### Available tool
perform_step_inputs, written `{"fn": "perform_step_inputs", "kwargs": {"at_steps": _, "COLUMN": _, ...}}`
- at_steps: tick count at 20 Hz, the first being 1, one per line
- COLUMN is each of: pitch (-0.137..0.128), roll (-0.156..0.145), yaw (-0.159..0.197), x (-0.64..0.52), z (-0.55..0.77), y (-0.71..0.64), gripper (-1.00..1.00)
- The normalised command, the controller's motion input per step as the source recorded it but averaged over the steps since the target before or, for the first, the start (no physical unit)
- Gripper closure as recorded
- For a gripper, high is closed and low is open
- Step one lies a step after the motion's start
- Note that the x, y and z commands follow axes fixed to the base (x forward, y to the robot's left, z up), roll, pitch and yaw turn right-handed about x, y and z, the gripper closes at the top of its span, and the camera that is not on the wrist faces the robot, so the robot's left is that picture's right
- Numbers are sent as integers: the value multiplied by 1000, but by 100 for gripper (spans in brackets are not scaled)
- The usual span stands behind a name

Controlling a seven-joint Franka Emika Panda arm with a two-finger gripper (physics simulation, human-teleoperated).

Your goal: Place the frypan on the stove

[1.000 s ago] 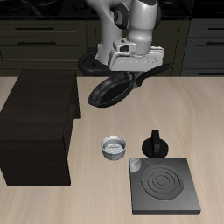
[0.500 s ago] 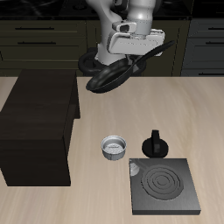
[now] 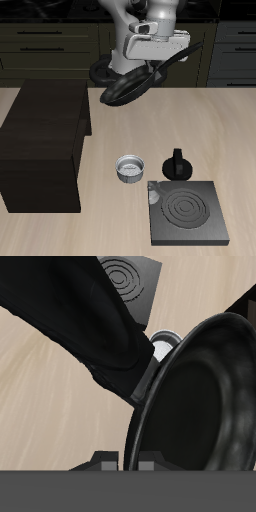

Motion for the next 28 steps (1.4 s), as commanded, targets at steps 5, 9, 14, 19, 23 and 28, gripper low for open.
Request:
{"fn": "perform_step_inputs", "kwargs": {"at_steps": 5, "pitch": -36, "roll": -10, "yaw": 14, "x": 224, "z": 225, "y": 90, "gripper": 100}}
{"fn": "perform_step_inputs", "kwargs": {"at_steps": 9, "pitch": -8, "roll": -28, "yaw": 1, "x": 376, "z": 221, "y": 21, "gripper": 100}}
{"fn": "perform_step_inputs", "kwargs": {"at_steps": 14, "pitch": -11, "roll": -9, "yaw": -6, "x": 285, "z": 114, "y": 47, "gripper": 100}}
{"fn": "perform_step_inputs", "kwargs": {"at_steps": 19, "pitch": 32, "roll": 17, "yaw": -18, "x": 358, "z": 8, "y": 171, "gripper": 100}}
{"fn": "perform_step_inputs", "kwargs": {"at_steps": 23, "pitch": 12, "roll": 0, "yaw": -17, "x": 97, "z": 6, "y": 16, "gripper": 100}}
{"fn": "perform_step_inputs", "kwargs": {"at_steps": 28, "pitch": 36, "roll": 70, "yaw": -8, "x": 516, "z": 64, "y": 243, "gripper": 100}}
